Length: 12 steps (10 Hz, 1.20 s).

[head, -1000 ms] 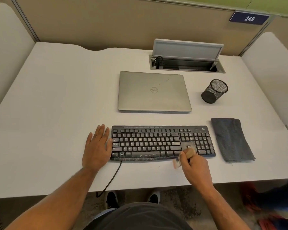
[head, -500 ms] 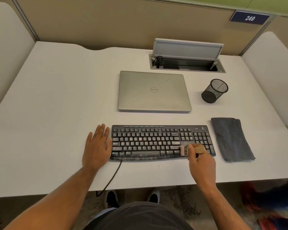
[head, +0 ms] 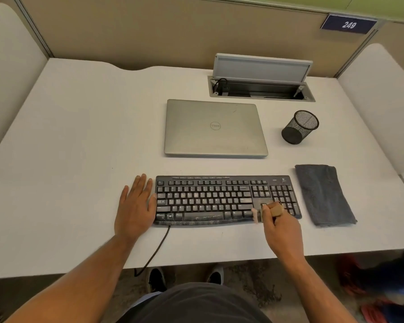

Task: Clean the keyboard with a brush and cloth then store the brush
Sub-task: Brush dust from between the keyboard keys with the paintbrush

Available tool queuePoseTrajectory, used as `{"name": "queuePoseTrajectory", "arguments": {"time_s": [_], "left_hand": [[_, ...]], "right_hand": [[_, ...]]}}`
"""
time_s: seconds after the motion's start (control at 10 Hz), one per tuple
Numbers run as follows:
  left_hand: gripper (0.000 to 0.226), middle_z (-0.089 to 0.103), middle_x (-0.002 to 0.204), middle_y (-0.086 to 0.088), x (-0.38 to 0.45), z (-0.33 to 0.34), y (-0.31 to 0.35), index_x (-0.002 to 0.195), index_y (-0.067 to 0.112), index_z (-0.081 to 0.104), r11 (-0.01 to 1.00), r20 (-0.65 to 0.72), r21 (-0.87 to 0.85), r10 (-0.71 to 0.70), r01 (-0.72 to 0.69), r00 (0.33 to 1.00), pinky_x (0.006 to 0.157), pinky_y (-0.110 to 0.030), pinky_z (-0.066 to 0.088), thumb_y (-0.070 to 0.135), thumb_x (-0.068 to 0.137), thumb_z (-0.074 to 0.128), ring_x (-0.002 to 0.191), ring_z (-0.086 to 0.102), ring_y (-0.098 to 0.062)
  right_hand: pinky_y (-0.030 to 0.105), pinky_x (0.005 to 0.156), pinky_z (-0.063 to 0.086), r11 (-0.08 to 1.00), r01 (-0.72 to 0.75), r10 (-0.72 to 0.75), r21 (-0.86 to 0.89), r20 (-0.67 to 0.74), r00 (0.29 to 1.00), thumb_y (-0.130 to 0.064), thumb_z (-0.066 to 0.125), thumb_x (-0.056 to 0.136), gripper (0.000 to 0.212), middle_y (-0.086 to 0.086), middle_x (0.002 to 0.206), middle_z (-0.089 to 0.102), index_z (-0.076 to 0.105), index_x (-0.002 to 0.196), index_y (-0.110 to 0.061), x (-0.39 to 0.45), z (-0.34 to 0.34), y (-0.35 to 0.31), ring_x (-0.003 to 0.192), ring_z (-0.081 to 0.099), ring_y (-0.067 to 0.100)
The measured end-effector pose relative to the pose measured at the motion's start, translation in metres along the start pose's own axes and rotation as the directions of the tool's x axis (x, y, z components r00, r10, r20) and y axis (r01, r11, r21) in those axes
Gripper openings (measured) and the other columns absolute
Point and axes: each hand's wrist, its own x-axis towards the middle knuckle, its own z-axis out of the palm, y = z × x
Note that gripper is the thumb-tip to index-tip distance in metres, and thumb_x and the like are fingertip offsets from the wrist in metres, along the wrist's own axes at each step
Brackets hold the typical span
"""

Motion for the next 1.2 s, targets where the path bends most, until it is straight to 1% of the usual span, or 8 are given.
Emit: {"name": "queuePoseTrajectory", "arguments": {"time_s": [0.2,0.3,0.5,0.6,0.8,1.0,1.1,1.2], "left_hand": [[0.068,0.019,0.169,-0.001,0.0,0.0,0.0,0.16,0.015,0.029,1.0,-0.008,0.008,0.0,0.0,1.0,0.127,-0.046,0.013,0.046,0.103,0.009,0.157,0.01,-0.015],[0.069,0.017,0.169,-0.001,0.0,0.0,0.0,0.16,0.015,0.027,1.0,-0.002,0.001,-0.001,0.001,1.0,0.128,-0.046,0.012,0.047,0.103,0.007,0.157,0.008,-0.014],[0.069,0.017,0.169,0.0,0.0,0.001,0.0,0.16,0.015,0.028,1.0,-0.003,0.002,-0.003,0.003,1.0,0.128,-0.045,0.011,0.047,0.103,0.008,0.157,0.008,-0.013],[0.069,0.017,0.169,0.0,0.0,0.001,-0.001,0.161,0.015,0.027,1.0,-0.003,0.003,-0.001,0.001,1.0,0.128,-0.045,0.011,0.047,0.103,0.007,0.157,0.008,-0.013],[0.07,0.019,0.169,-0.001,0.0,-0.001,0.001,0.16,0.015,0.03,1.0,-0.012,-0.001,0.0,0.0,1.0,0.128,-0.044,0.012,0.048,0.103,0.007,0.157,0.01,-0.015],[0.069,0.018,0.169,-0.001,0.0,0.0,0.0,0.16,0.016,0.029,1.0,-0.008,0.005,-0.002,0.002,1.0,0.128,-0.043,0.01,0.048,0.103,0.008,0.157,0.01,-0.014],[0.069,0.017,0.17,0.0,0.0,0.0,0.0,0.161,0.016,0.027,1.0,-0.004,0.009,-0.003,0.003,1.0,0.128,-0.043,0.01,0.048,0.103,0.007,0.157,0.008,-0.013],[0.07,0.015,0.17,0.0,0.0,0.0,0.001,0.161,0.016,0.026,1.0,0.0,0.01,-0.003,0.003,1.0,0.128,-0.043,0.009,0.049,0.103,0.006,0.157,0.006,-0.013]], "right_hand": [[0.021,0.051,0.04,0.999,-0.005,0.007,0.041,-0.061,0.998,-0.032,0.049,0.108,0.032,-0.008,0.064,0.062,0.058,0.079,-0.021,-0.005,-0.002,0.0,0.055,0.059,0.01],[0.015,0.056,0.039,0.999,0.048,-0.047,0.011,-0.073,0.996,-0.045,0.041,0.103,0.031,-0.017,0.072,0.061,0.062,0.091,-0.025,-0.012,0.004,-0.002,0.062,0.06,0.004],[0.018,0.052,0.042,1.0,0.01,-0.01,-0.001,-0.039,0.999,-0.032,0.048,0.108,0.029,-0.012,0.065,0.061,0.057,0.084,-0.02,-0.009,0.003,0.002,0.056,0.06,0.009],[0.015,0.056,0.041,0.997,0.075,-0.075,-0.011,-0.074,0.994,-0.045,0.04,0.104,0.028,-0.019,0.075,0.06,0.06,0.095,-0.027,-0.01,0.004,-0.001,0.063,0.061,0.002],[0.017,0.054,0.037,1.0,0.009,-0.009,-0.006,0.022,1.0,-0.033,0.048,0.107,0.028,-0.012,0.066,0.061,0.055,0.082,-0.023,-0.015,0.004,0.004,0.058,0.059,0.008],[0.014,0.058,0.039,0.996,0.09,-0.089,0.005,-0.076,0.993,-0.052,0.038,0.1,0.027,-0.019,0.08,0.059,0.056,0.097,-0.032,-0.016,0.004,-0.003,0.066,0.058,-0.001],[0.017,0.055,0.039,0.999,0.041,-0.041,-0.021,-0.003,0.999,-0.037,0.046,0.107,0.024,-0.012,0.071,0.062,0.054,0.088,-0.026,-0.015,0.006,0.004,0.06,0.06,0.005],[0.02,0.055,0.045,1.0,0.019,-0.019,0.017,-0.02,1.0,-0.035,0.047,0.107,0.024,-0.011,0.07,0.065,0.056,0.086,-0.027,-0.012,0.003,0.005,0.06,0.062,0.007]]}}
